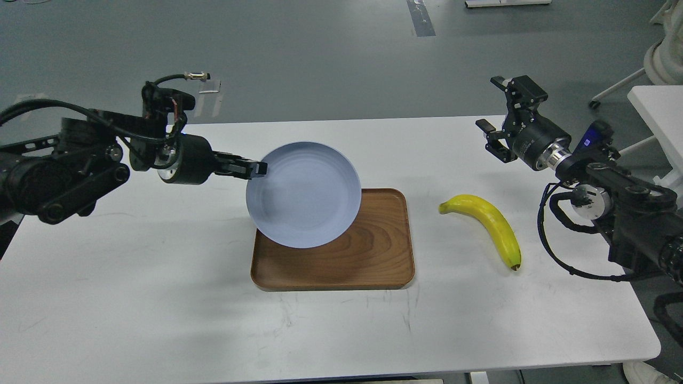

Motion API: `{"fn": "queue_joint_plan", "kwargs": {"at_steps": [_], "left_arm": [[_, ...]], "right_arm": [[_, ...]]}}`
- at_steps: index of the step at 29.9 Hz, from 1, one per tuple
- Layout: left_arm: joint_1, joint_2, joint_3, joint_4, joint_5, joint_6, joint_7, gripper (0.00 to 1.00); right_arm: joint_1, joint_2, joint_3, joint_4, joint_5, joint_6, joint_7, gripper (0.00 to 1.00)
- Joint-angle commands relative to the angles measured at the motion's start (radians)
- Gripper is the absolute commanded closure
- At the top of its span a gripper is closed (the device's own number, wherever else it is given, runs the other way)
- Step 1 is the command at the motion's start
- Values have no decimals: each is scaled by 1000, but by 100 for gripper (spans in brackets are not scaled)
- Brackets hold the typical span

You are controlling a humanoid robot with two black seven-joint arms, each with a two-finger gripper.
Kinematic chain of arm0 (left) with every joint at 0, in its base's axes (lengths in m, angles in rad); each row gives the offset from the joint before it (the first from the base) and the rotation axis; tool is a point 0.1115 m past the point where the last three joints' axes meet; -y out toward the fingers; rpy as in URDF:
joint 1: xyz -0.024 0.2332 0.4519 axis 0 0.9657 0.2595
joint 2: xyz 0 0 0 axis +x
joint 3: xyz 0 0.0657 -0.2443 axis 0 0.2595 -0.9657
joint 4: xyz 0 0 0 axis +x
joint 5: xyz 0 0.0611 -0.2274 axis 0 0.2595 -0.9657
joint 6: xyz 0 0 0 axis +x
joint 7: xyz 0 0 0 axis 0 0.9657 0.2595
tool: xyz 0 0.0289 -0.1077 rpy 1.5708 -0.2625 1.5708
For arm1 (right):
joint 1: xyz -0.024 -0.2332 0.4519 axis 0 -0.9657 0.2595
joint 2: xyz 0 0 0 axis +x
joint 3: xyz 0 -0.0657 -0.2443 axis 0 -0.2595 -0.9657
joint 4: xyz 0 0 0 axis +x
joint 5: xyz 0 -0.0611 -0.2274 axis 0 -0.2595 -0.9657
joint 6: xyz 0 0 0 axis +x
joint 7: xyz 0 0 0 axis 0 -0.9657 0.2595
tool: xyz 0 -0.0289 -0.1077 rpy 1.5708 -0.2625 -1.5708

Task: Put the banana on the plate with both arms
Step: 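Lift the plate with the left gripper and carry it over the tray, then lower the plate onto the wooden tray and open the left gripper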

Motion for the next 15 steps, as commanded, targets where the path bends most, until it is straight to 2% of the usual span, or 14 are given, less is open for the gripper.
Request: {"fn": "queue_joint_plan", "kwargs": {"at_steps": [1, 3, 10, 15], "left_arm": [[-3, -78, 41, 76, 0, 0, 1, 100], [-1, -138, 55, 139, 0, 0, 1, 100], [11, -238, 64, 228, 0, 0, 4, 100], [13, -259, 118, 239, -3, 2, 4, 100]], "right_arm": [[7, -11, -1, 0, 0, 0, 0, 0], [21, -19, 1, 0, 0, 0, 0, 0], [22, -30, 1, 0, 0, 0, 0, 0], [22, -31, 1, 2, 0, 0, 0, 0]]}}
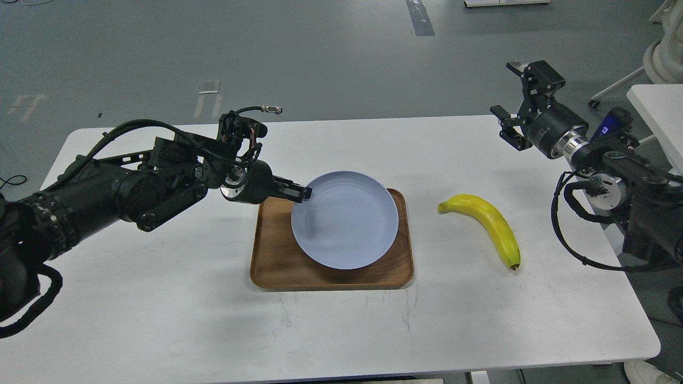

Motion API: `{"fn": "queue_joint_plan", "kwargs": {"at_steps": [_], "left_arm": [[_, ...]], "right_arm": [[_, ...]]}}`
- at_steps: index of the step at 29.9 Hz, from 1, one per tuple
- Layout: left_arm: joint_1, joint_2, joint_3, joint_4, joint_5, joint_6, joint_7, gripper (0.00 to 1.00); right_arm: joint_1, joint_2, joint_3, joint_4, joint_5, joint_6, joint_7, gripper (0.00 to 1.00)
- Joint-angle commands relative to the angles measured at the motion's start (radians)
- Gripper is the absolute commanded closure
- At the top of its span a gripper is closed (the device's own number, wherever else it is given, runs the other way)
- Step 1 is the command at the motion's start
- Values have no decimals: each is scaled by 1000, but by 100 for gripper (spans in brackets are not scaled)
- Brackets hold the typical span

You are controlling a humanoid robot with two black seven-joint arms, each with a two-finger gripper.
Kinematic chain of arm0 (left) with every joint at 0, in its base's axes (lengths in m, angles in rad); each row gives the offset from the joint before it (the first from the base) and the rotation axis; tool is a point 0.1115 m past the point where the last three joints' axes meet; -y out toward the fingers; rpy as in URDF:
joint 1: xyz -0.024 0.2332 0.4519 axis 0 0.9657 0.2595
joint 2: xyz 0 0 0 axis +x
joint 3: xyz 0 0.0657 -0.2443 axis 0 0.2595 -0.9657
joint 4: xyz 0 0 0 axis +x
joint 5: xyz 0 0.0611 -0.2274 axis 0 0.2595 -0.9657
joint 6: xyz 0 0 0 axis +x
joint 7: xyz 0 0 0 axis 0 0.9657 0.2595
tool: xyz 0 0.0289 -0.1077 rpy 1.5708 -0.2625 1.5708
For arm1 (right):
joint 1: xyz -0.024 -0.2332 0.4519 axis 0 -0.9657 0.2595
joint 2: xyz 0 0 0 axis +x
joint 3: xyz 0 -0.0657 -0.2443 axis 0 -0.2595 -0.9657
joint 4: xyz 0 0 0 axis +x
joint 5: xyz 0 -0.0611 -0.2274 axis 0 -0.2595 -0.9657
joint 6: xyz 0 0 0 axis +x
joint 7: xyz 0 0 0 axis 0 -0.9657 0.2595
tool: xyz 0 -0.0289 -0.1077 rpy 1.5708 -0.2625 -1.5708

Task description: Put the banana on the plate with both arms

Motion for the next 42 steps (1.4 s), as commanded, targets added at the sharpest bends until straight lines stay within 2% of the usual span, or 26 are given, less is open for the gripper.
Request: {"fn": "queue_joint_plan", "kwargs": {"at_steps": [1, 9, 13, 15, 17, 18, 19, 22, 26, 30, 34, 37, 42], "left_arm": [[2, -6, 17, 9, -1, 2, 1, 100], [5, -6, 17, 29, -1, 2, 1, 100], [7, -6, 17, 34, -1, 10, 1, 56], [7, -6, 17, 38, -1, 30, 1, 48], [5, -6, 17, 43, -1, 38, 1, 32], [2, -6, 17, 43, -6, 38, 1, 13], [-1, -8, 15, 43, -9, 38, 1, 4], [-5, 6, -2, 40, -36, 39, -14, 2], [-15, 26, -81, 28, -306, 70, -83, 2], [-10, 70, -158, 28, -802, 73, -88, 2], [13, 127, -198, 28, -1099, 56, -88, 2], [94, 216, -244, 25, -1277, 0, -88, 2], [269, 297, -405, 22, -1337, 0, -88, 2]], "right_arm": [[0, -1, 0, 1, 0, 0, 0, 0], [0, 1, 0, 1, 0, 0, 0, 0], [0, 2, 0, 1, 0, 0, 0, 0], [0, 2, 0, 1, 0, 0, 0, 0], [0, 1, 0, 1, 0, 0, 0, 0], [0, 1, 0, 1, 0, 0, 0, 0], [0, 1, 0, 1, 0, 0, 0, 0], [0, 1, 0, 1, 0, 0, 0, 0], [-3, 1, 0, 0, 0, 0, 0, 0], [-6, 5, 0, 0, 0, 0, 0, 0], [-9, 2, 0, 1, 0, 0, 0, 0], [-9, 1, -2, 1, -3, 0, 0, 0], [-6, -18, -23, 3, -29, 0, 0, 0]]}}
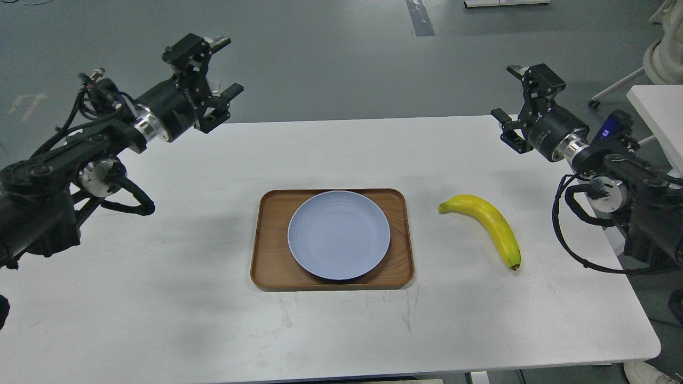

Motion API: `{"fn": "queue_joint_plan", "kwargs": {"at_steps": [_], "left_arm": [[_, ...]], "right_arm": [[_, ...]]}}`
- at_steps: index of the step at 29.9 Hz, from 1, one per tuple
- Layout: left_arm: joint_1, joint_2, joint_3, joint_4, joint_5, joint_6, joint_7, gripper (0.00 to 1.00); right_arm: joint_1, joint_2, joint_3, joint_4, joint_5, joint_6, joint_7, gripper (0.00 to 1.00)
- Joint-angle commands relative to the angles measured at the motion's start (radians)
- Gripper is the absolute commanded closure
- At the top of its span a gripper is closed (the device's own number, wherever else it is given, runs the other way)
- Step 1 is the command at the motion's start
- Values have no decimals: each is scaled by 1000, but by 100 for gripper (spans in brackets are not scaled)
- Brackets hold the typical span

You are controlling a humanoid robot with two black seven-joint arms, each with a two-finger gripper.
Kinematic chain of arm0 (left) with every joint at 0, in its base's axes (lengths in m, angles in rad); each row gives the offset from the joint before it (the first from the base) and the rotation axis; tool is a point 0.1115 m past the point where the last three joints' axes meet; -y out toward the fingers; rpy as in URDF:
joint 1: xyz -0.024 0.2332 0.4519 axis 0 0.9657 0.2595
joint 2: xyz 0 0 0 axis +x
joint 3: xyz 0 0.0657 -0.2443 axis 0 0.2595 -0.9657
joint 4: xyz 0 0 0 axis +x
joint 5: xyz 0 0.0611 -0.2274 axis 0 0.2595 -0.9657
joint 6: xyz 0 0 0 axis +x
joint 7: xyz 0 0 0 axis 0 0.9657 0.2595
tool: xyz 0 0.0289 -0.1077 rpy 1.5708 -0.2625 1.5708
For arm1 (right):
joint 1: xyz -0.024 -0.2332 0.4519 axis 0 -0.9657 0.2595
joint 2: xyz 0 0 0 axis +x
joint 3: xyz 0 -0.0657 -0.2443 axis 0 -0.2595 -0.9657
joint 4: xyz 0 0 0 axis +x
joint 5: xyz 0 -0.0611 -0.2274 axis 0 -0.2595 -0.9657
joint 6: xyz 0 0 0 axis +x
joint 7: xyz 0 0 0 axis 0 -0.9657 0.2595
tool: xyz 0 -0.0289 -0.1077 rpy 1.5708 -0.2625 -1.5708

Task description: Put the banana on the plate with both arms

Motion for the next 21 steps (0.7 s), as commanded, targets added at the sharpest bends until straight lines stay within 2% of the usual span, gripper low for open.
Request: {"fn": "queue_joint_plan", "kwargs": {"at_steps": [1, 5, 11, 16, 21], "left_arm": [[134, 46, -112, 1, -18, -3, 0, 2], [205, 59, -140, 2, -18, -3, 0, 2], [216, 65, -140, 2, -21, -3, 0, 2], [216, 63, -140, -1, -20, -3, 0, 2], [214, 66, -141, -1, -21, -3, 0, 2]], "right_arm": [[12, -30, -62, 2, -48, 0, 0, 0], [84, -50, -220, 16, -147, 0, 0, 0], [221, -124, -410, 87, -394, 0, 0, 0], [276, -176, -436, 196, -711, 0, 0, 0], [275, -189, -441, 235, -971, 0, 0, 0]]}}
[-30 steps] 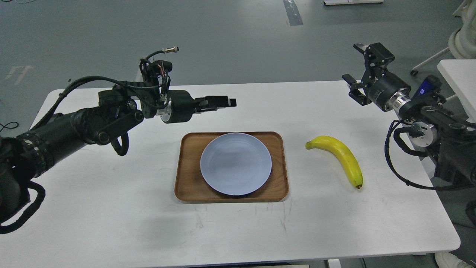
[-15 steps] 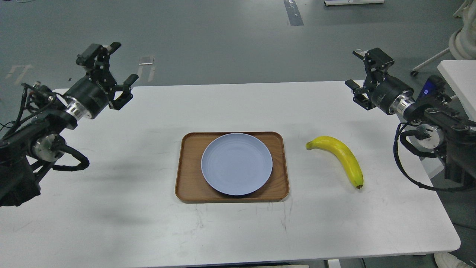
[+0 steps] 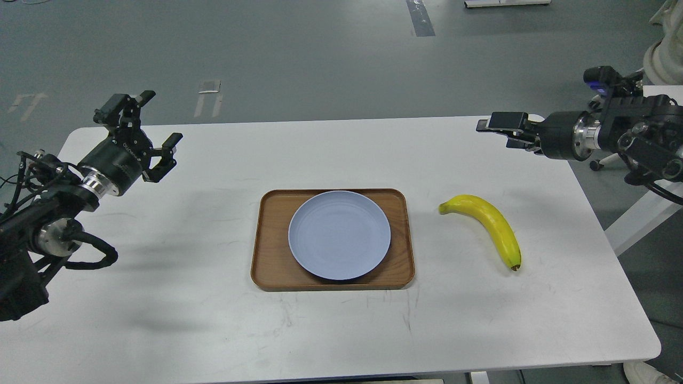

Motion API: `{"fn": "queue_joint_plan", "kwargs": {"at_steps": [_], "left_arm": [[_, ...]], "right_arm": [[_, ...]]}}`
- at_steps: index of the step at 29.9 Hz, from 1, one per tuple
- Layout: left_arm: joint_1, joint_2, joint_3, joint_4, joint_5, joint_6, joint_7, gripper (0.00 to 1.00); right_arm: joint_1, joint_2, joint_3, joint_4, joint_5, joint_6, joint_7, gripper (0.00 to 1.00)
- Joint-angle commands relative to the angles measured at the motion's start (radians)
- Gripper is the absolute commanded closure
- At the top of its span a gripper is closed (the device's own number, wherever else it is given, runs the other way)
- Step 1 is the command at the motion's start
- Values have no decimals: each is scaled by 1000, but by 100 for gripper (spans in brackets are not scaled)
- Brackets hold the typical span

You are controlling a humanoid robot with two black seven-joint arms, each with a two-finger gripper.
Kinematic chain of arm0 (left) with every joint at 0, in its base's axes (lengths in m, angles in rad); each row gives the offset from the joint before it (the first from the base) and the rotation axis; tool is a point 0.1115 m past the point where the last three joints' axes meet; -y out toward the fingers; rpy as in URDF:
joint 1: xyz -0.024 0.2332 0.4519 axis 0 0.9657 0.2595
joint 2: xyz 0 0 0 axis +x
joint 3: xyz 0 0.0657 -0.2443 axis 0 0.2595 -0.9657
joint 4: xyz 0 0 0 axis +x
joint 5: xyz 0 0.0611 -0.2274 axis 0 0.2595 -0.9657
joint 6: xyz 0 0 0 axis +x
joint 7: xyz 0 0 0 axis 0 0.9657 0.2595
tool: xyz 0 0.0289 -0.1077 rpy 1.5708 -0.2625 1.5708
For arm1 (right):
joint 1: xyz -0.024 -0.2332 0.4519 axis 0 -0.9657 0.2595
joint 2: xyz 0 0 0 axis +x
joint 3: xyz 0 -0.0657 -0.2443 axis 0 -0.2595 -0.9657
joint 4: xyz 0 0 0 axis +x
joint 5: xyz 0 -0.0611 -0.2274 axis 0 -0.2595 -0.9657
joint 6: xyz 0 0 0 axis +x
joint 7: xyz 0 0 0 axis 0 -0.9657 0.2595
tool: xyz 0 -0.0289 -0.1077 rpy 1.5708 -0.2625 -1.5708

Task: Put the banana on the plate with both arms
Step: 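Reach the right gripper down and grasp the yellow banana's stem end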

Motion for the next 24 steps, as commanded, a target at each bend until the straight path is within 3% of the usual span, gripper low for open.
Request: {"fn": "queue_joint_plan", "kwargs": {"at_steps": [1, 7, 18, 24], "left_arm": [[-1, 4, 0, 0, -1, 0, 0, 2], [0, 11, 0, 0, 2, 0, 0, 2], [0, 11, 0, 0, 2, 0, 0, 2], [0, 15, 0, 0, 2, 0, 0, 2]], "right_arm": [[0, -7, -5, 18, -223, 0, 0, 0], [0, 26, -108, 19, -361, 0, 0, 0], [-11, 157, -198, -37, -378, 0, 0, 0], [-14, 173, -258, -42, -378, 0, 0, 1]]}}
